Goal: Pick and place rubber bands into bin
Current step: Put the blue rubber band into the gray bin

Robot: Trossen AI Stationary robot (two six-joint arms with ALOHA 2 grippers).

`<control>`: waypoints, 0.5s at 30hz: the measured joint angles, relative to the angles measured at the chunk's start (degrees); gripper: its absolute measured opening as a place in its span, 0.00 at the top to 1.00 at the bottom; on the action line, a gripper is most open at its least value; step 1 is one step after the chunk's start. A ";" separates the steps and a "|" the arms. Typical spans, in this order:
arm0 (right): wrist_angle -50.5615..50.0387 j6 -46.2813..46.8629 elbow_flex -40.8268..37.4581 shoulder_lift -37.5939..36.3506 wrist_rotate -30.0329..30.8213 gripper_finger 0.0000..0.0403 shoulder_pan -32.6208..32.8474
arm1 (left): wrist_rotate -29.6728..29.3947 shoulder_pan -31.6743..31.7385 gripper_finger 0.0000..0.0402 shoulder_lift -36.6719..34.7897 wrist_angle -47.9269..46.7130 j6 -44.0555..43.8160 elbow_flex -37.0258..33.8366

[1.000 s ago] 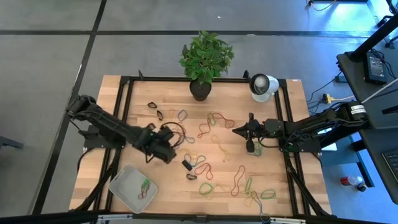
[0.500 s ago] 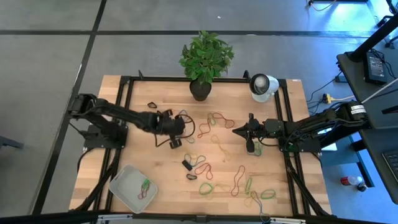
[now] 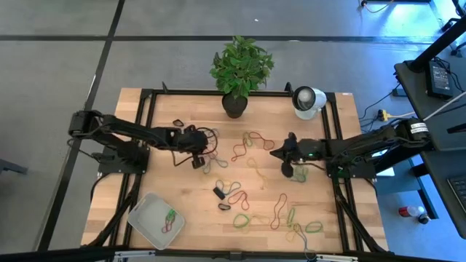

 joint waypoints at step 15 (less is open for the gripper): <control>-65.49 36.85 16.39 1.05 9.99 0.91 -2.89 | 1.46 2.75 1.00 -21.60 1.10 8.97 -8.22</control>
